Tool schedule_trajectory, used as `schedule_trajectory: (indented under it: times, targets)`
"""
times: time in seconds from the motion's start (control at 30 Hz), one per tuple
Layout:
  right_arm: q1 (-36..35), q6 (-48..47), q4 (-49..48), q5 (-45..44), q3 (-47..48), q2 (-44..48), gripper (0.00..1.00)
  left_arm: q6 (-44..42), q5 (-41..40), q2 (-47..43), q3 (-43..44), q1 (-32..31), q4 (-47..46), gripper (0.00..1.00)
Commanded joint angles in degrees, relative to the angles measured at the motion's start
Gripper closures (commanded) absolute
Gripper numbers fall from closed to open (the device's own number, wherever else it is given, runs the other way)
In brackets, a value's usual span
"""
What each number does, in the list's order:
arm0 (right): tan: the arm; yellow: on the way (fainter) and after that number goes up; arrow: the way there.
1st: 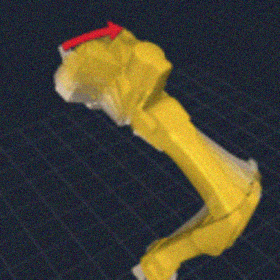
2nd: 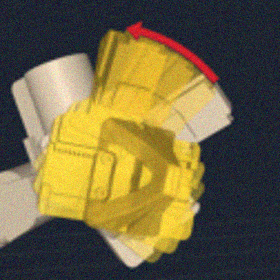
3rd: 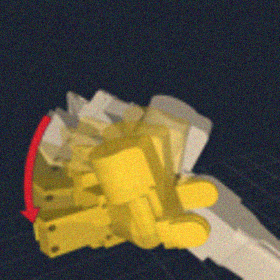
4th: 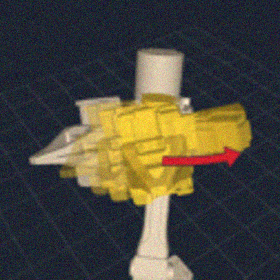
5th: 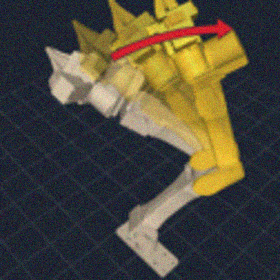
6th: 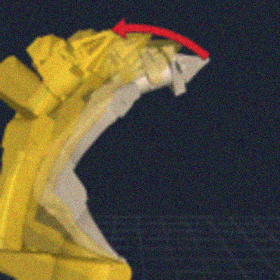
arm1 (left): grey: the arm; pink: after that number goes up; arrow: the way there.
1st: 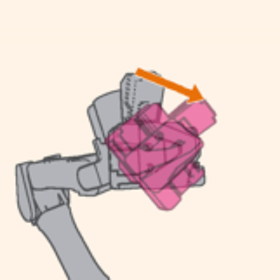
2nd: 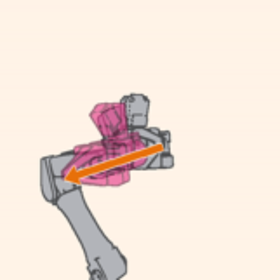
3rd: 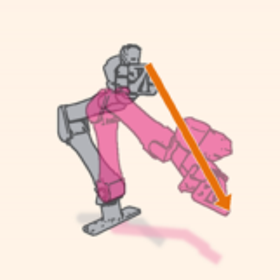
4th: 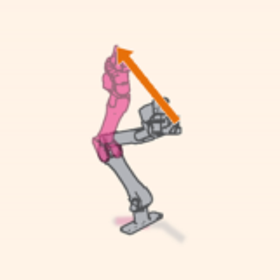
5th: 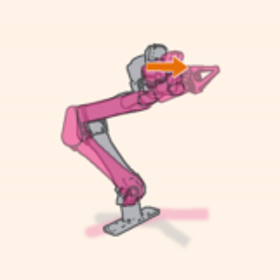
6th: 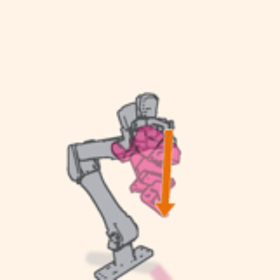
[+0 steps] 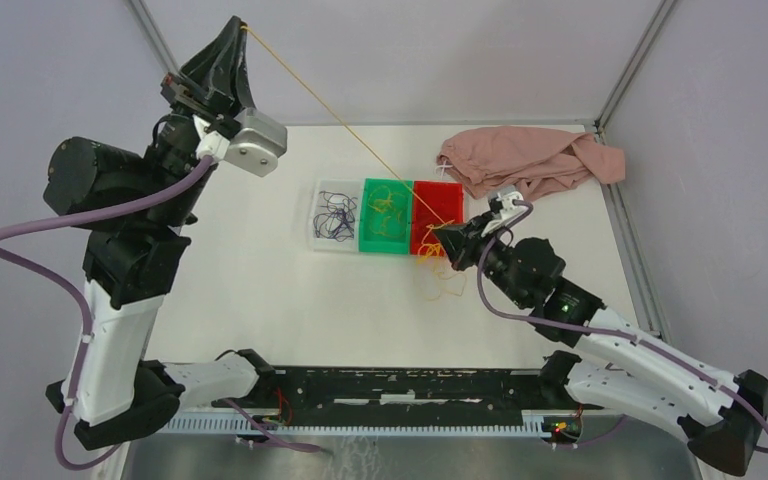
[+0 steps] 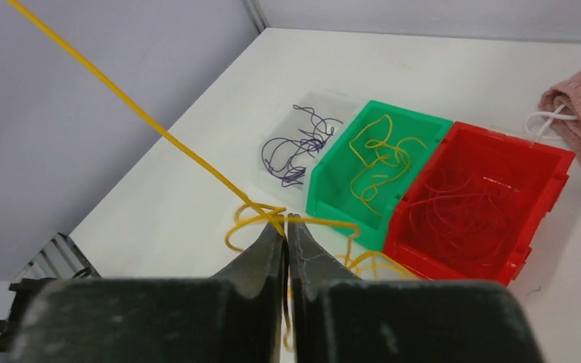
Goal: Untangle the cables
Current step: Untie the cable.
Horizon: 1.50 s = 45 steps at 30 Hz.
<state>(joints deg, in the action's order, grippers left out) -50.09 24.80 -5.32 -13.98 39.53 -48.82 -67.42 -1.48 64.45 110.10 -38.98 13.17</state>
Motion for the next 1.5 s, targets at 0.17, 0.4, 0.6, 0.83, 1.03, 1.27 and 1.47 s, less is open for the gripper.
schedule_trajectory:
  times: [0.17, 0.4, 0.6, 0.83, 1.03, 1.27, 1.47]
  targets:
    - [1.17, -3.0, 10.11, 9.98, -1.82, -1.75, 0.45, -0.58, 1.25, -4.88, 4.55, 0.76, -10.58, 0.97]
    - [1.14, -6.68, 10.82, 13.85, 4.48, -4.56, 0.43, 0.14, 2.98, -4.8, -0.37, 0.85, -11.57, 0.97]
    - [-1.19, 0.37, -6.37, 23.24, 10.41, -13.4, 0.28, 0.68, 4.58, -3.69, 1.32, 0.88, -9.78, 0.97]
    - [-11.94, -3.38, -10.96, 25.19, 27.83, -28.25, 0.24, 0.53, 4.32, -4.41, 0.67, 0.84, -7.91, 0.97]
    - [-15.03, -1.3, -16.54, 28.45, 34.86, -36.73, 0.19, 0.53, 4.56, -4.68, 0.48, 0.84, -7.51, 0.97]
    - [-16.1, -3.54, -12.51, 24.89, 36.65, -42.06, 0.27, 1.46, 4.71, -4.94, 0.22, 0.83, -6.97, 0.97]
    - [-15.92, -6.05, -12.4, 18.27, 30.23, -38.48, 0.94, 5.62, 3.71, -6.48, -1.86, 0.79, -3.92, 0.97]
